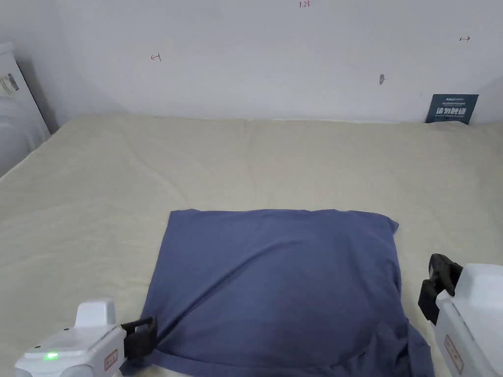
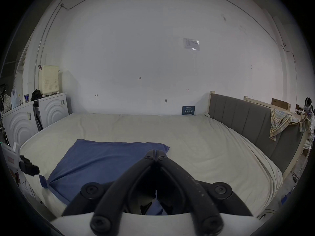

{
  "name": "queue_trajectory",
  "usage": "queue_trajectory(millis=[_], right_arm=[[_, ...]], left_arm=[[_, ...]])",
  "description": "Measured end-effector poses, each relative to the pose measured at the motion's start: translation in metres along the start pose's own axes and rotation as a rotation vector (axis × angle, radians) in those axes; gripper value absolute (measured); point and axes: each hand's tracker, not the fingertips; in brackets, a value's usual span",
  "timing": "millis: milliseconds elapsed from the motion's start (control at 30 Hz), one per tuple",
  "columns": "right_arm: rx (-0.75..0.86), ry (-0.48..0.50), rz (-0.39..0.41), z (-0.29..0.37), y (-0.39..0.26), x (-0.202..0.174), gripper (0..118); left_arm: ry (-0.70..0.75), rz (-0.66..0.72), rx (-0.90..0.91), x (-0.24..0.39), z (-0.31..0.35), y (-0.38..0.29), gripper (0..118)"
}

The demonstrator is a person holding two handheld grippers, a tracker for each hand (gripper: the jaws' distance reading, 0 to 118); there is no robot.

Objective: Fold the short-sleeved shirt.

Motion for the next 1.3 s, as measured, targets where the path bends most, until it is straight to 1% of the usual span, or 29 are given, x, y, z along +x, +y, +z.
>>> queue_trajectory(millis=[100, 167, 200, 233, 300, 367, 433, 467, 533, 600, 633, 667, 733, 767, 800, 867, 900, 967, 1067, 1167, 1233, 1267, 1300], right_arm=[[-0.016, -0.008, -0.002, -0.001, -0.003, 0.002, 1], [-0.028, -0.012, -0.001, -0.003, -0.005, 0.002, 1], [-0.036, -0.013, 0.0, -0.003, -0.006, 0.003, 1], [-0.043, -0.014, 0.001, -0.004, -0.007, 0.003, 1], [-0.054, -0.02, 0.002, -0.004, -0.009, 0.004, 1], [-0.067, -0.027, 0.0, -0.003, -0.012, 0.006, 1], [-0.083, -0.034, -0.003, -0.004, -0.015, 0.009, 1], [-0.094, -0.038, -0.006, -0.004, -0.017, 0.011, 2], [-0.12, -0.05, -0.017, -0.005, -0.022, 0.016, 2], [-0.183, -0.046, -0.056, -0.007, -0.03, 0.024, 4], [-0.22, -0.044, -0.075, -0.009, -0.036, 0.029, 18], [-0.259, -0.044, -0.094, -0.011, -0.043, 0.033, 38], [-0.367, -0.034, -0.13, -0.018, -0.061, 0.04, 96], [-0.437, -0.03, -0.149, -0.023, -0.073, 0.044, 110], [-0.482, -0.026, -0.164, -0.026, -0.084, 0.046, 114], [-0.541, -0.036, -0.168, -0.029, -0.11, 0.047, 109], [-0.573, -0.044, -0.147, -0.031, -0.121, 0.046, 106], [-0.626, -0.039, -0.118, -0.035, -0.137, 0.041, 92], [-0.642, -0.03, -0.099, -0.042, -0.151, 0.034, 85], [-0.646, -0.008, -0.103, -0.049, -0.156, 0.03, 66], [-0.64, 0.011, -0.097, -0.053, -0.156, 0.027, 40], [-0.641, 0.016, -0.084, -0.056, -0.156, 0.025, 26], [-0.646, 0.008, -0.064, -0.058, -0.156, 0.024, 15]], left_arm=[[0.054, -0.019, -0.05, -0.004, -0.013, -0.013, 109], [0.059, -0.03, -0.094, -0.007, -0.026, -0.019, 109], [0.066, -0.022, -0.113, -0.008, -0.032, -0.022, 105], [0.059, -0.013, -0.125, -0.009, -0.04, -0.026, 97], [0.047, 0.028, -0.16, -0.012, -0.052, -0.03, 75], [0.035, 0.042, -0.187, -0.012, -0.059, -0.033, 60], [0.003, 0.049, -0.192, -0.011, -0.062, -0.036, 22], [-0.036, 0.066, -0.186, -0.01, -0.062, -0.035, 4], [-0.022, 0.076, -0.175, -0.002, -0.059, -0.034, 2], [-0.013, 0.058, -0.159, -0.001, -0.057, -0.033, 2], [-0.013, 0.064, -0.15, -0.001, -0.055, -0.033, 2], [-0.017, 0.073, -0.14, -0.002, -0.052, -0.032, 2], [-0.027, 0.092, -0.115, -0.005, -0.046, -0.029, 2], [-0.03, 0.096, -0.103, -0.005, -0.04, -0.027, 2], [-0.029, 0.097, -0.098, -0.006, -0.038, -0.026, 2], [-0.033, 0.097, -0.084, -0.007, -0.032, -0.023, 2], [-0.034, 0.095, -0.077, -0.008, -0.03, -0.022, 2], [-0.037, 0.093, -0.072, -0.009, -0.028, -0.02, 2], [-0.036, 0.086, -0.067, -0.009, -0.027, -0.019, 2], [-0.033, 0.087, -0.07, -0.009, -0.027, -0.018, 2], [-0.032, 0.089, -0.073, -0.009, -0.027, -0.019, 2], [-0.029, 0.087, -0.073, -0.01, -0.028, -0.019, 2], [-0.029, 0.088, -0.074, -0.011, -0.03, -0.02, 2]])
